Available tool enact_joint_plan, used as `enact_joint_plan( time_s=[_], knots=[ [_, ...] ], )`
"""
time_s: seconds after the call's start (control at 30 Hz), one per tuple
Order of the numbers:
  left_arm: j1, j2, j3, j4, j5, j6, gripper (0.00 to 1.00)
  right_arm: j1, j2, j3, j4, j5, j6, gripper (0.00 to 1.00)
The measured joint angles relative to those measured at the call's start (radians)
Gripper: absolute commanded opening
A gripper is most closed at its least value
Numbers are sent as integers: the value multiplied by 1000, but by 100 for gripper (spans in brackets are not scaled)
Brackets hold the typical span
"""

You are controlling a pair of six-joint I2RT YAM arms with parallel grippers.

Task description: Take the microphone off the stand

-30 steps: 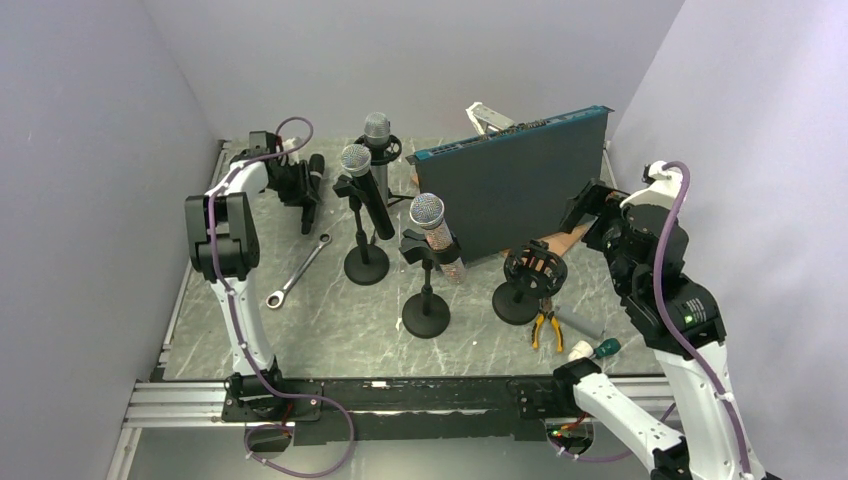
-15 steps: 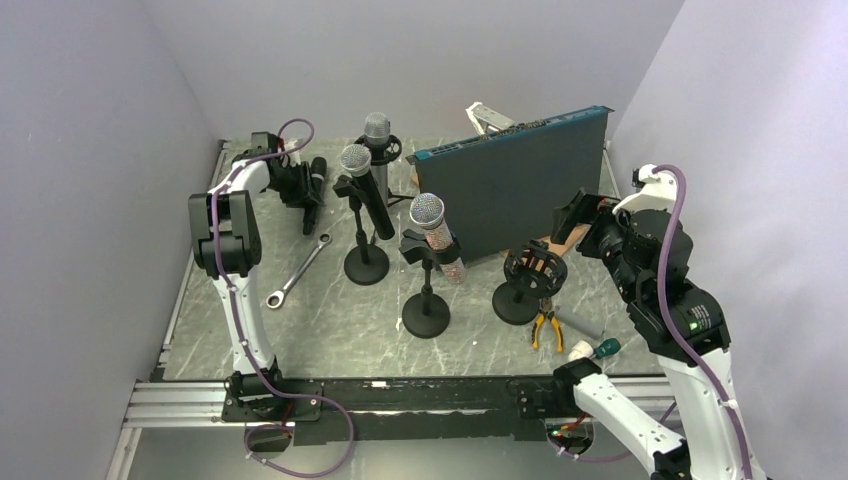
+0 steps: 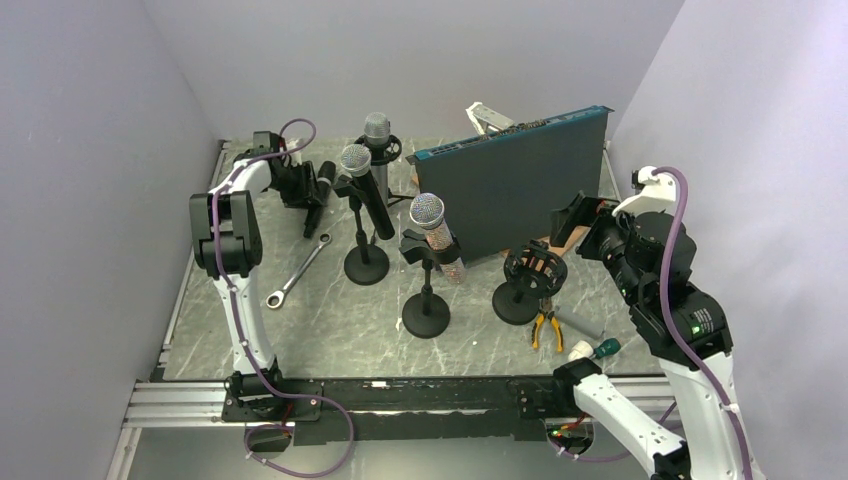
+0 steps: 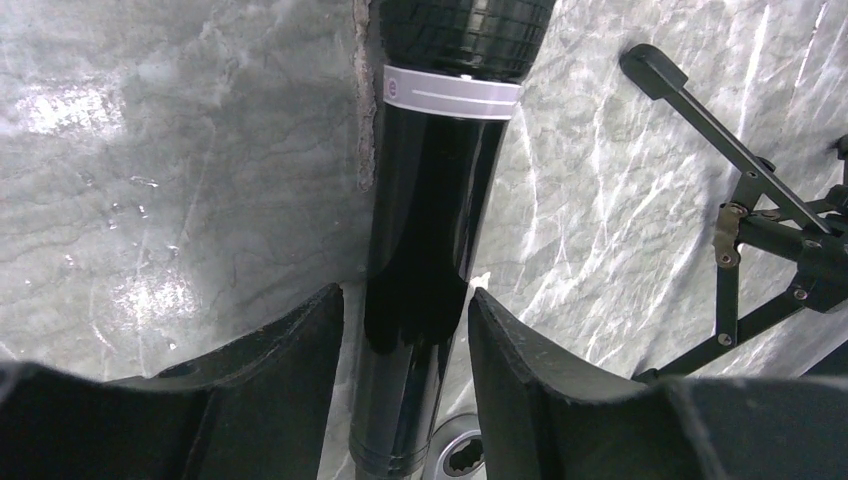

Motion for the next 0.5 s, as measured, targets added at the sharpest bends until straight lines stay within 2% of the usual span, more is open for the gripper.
enact_joint_plan(
  time_s=[0.3,0.37,0.5],
  knots=[
    [0,-53,-26,-15,-33,-4,60,0,-11,0,-2,-16,-6,100],
    [0,-97,-40,-15,-35,-8,74,0,-20,0,-2,-24,-7,100],
    [0,-220,-60,-14,-48,-19,84,0,-34,0,-2,-26,-8,100]
  ],
)
